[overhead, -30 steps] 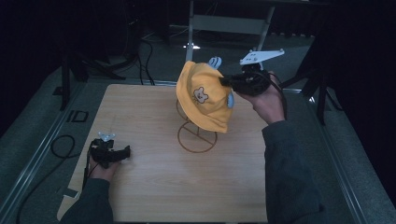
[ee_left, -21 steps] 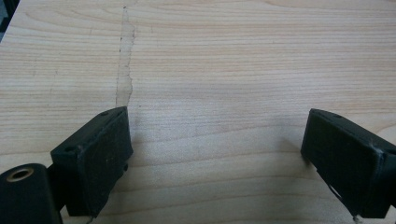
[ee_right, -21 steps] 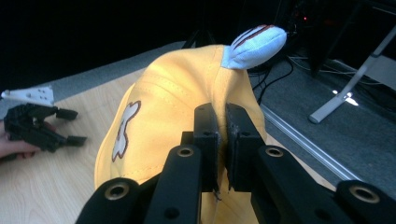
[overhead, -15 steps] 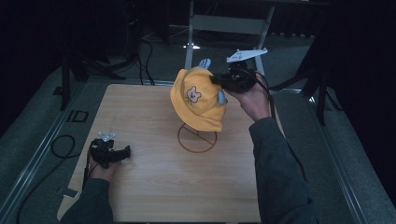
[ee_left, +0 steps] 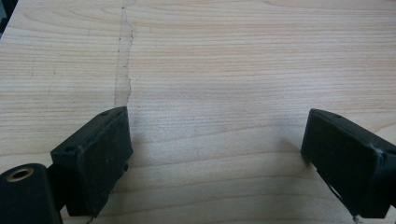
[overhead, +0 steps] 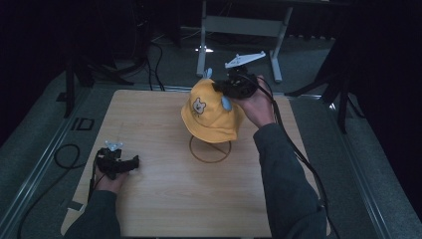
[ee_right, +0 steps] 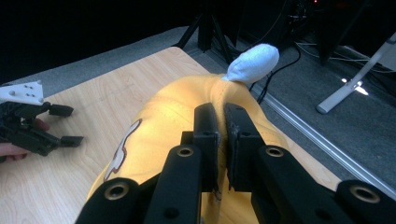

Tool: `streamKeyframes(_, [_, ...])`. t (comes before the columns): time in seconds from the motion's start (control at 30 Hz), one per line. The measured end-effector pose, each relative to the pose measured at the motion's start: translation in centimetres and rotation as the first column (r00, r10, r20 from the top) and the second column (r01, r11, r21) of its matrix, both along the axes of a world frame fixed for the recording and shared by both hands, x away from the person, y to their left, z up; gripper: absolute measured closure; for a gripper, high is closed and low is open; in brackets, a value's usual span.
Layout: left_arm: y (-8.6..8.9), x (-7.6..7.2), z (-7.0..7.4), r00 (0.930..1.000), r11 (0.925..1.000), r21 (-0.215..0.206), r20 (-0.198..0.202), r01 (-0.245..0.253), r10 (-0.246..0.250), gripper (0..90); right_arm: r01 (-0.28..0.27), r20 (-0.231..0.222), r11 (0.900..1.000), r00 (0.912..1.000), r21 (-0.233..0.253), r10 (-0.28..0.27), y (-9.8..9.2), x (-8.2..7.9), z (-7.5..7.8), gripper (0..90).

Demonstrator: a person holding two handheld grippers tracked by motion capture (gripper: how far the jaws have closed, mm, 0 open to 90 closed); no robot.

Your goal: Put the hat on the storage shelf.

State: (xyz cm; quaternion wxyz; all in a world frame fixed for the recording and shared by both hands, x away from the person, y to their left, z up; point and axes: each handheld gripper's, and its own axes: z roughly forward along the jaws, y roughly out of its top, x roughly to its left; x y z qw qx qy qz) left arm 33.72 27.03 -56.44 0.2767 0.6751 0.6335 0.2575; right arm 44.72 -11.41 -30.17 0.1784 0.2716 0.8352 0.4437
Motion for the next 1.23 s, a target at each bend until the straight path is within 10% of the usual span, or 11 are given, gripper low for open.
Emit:
streamKeyframes(0.37, [0.0, 0.0, 0.0, 1.0, 1.0, -0.001, 0.001, 0.0, 0.0, 8.7, 0.015, -0.003, 0.999, 0.9999, -0.034, -0.015, 0.9, 0.3, -0.6, 82.0])
streamKeyframes(0.73, [0.0, 0.0, 0.0, 1.0, 1.0, 0.0, -0.001, 0.0, 0.0, 8.7, 0.051, -0.015, 0.998, 0.9986, -0.03, -0.052, 0.0, -0.3, 0.2, 39.6])
streamKeyframes(1.23, [0.0, 0.0, 0.0, 1.0, 1.0, 0.001, -0.003, 0.002, -0.002, 8.7, 0.065, 0.002, 0.992, 0.9979, -0.106, -0.065, -0.8, -1.6, 1.0, 32.5])
